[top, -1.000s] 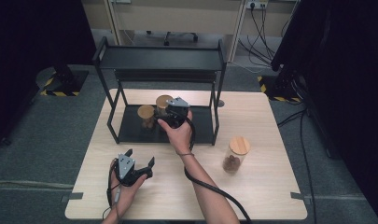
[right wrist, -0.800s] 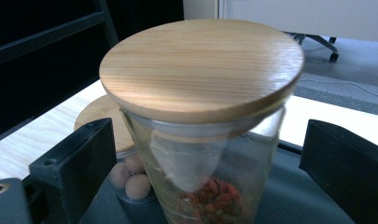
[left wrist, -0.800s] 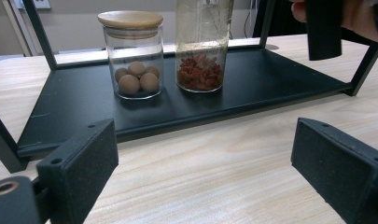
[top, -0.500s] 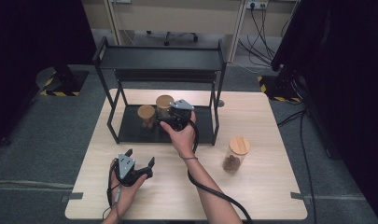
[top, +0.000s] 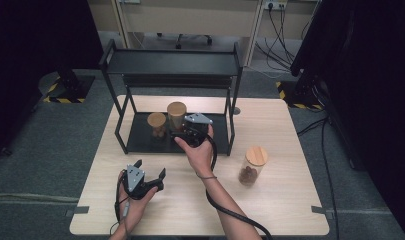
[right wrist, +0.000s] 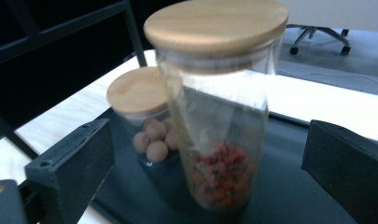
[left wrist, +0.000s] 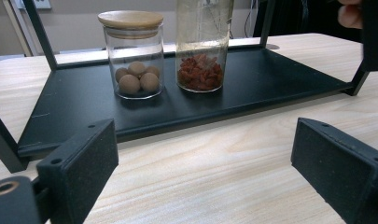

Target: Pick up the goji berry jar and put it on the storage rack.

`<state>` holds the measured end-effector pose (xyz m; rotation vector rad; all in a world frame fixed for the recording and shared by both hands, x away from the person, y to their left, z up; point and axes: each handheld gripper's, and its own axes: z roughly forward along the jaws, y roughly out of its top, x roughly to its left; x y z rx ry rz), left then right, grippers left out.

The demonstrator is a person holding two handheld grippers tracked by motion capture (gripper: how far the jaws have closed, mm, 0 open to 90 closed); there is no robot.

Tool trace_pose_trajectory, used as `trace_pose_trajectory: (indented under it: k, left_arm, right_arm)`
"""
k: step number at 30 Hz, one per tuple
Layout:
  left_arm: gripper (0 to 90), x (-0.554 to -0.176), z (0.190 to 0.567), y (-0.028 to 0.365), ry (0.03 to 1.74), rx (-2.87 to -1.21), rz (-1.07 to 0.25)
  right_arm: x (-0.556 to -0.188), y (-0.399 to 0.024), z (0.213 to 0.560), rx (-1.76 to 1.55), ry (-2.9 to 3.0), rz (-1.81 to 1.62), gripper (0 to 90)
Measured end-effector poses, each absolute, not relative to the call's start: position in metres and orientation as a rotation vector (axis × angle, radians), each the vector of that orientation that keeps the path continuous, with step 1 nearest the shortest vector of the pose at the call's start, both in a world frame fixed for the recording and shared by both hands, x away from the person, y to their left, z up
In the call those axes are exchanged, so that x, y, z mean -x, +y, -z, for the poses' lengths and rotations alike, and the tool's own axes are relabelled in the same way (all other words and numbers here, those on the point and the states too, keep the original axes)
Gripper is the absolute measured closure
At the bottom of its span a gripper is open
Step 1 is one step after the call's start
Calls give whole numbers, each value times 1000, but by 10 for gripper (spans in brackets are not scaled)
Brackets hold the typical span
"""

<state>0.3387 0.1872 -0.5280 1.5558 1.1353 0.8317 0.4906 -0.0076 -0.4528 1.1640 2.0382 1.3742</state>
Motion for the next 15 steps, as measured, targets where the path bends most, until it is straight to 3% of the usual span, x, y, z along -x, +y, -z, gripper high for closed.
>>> trace_pose_trajectory:
  k: [15]
  left_arm:
    - [70, -339, 528, 187, 1135, -1557, -835]
  right_arm:
    - [-469, -21, 456, -1159, 2087, -1376, 25]
